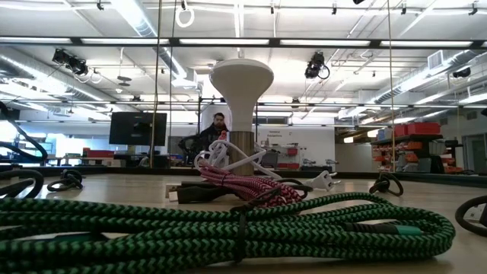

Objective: Pick & Place USB Port
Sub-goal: Put the top black charger cable into the yellow bin, then put the top left black charger cable into the yellow bin

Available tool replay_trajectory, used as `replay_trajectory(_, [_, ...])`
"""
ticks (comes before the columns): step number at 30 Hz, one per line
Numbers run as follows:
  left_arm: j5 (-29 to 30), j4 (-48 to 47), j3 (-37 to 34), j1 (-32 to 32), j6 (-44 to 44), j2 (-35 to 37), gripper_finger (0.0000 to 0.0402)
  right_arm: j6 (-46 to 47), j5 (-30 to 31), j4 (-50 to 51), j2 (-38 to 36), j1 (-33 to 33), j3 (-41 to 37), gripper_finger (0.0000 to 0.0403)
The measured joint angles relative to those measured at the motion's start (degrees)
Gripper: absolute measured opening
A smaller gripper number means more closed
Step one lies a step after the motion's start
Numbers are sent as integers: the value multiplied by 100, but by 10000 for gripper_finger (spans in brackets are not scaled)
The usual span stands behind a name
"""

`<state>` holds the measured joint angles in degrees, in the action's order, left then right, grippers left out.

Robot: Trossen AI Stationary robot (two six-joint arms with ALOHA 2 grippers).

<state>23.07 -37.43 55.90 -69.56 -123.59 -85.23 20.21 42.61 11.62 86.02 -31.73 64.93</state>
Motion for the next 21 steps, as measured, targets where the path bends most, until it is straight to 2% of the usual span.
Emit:
replay_trajectory(13, [271, -52, 2, 26, 44, 0, 145, -122, 0, -7, 0, 0, 0, 82])
replay_trajectory(21, [264, -923, 2, 334, 358, 7, 142, -146, 0, -7, -2, 2, 0, 82])
